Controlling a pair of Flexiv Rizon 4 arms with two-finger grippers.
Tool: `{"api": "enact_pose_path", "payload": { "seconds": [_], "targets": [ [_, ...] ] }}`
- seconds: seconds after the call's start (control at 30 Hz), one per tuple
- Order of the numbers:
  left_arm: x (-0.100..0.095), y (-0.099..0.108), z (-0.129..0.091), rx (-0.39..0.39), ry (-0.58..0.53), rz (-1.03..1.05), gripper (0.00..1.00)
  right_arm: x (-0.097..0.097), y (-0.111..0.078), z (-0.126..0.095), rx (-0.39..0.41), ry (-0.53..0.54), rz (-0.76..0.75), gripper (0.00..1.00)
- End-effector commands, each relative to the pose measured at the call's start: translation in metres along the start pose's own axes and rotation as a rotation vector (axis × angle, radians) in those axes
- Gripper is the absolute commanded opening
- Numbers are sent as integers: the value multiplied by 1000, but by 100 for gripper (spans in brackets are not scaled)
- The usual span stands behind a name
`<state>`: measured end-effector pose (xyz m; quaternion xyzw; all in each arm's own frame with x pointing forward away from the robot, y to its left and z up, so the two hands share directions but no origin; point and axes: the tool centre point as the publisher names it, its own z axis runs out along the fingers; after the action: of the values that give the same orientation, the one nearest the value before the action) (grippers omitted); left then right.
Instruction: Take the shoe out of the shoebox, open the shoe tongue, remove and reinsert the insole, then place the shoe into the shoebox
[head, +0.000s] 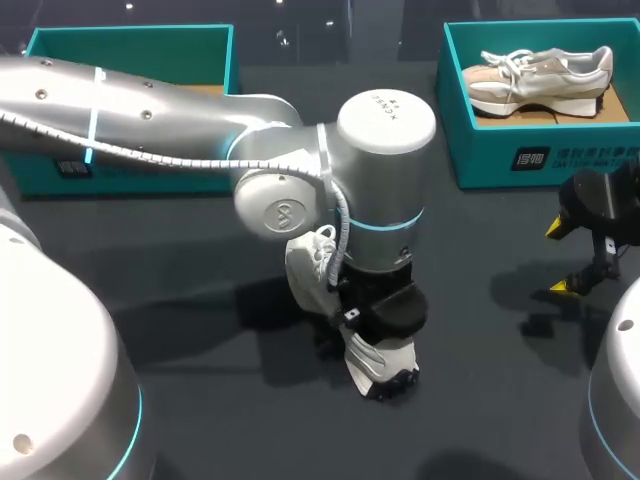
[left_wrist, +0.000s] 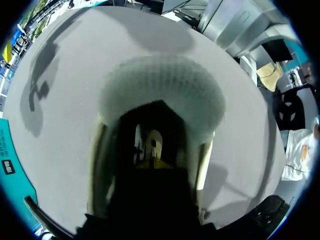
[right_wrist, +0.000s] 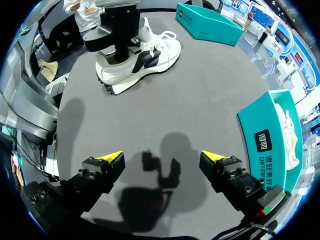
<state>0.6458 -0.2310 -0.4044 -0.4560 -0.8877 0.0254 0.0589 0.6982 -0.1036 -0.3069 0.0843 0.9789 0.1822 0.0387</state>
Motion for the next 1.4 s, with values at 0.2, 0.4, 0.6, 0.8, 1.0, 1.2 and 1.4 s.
{"api": "enact_pose_path", "payload": {
  "seconds": [0.2,0.4,0.6,0.8,1.0,1.2,1.4],
  "targets": [
    [10,28,-4,-14,-63,36,0,2,0,0,4,-3,1,100],
    [12,17,-29,-7,-109,100,0,2,0,0,4,-3,1,100],
    [0,-1,-42,-18,-129,149,0,2,0,0,4,-3,1,100],
    [-11,-6,-43,-41,-114,161,0,2,0,0,4,-3,1,100],
    [-16,-3,-42,-60,-95,156,6,2,0,0,4,-3,1,100],
    [-9,-1,-47,-79,-95,157,34,2,0,0,4,-3,1,100],
    [-2,7,-46,-101,-94,134,45,2,0,0,4,-3,1,100]
  ]
}}
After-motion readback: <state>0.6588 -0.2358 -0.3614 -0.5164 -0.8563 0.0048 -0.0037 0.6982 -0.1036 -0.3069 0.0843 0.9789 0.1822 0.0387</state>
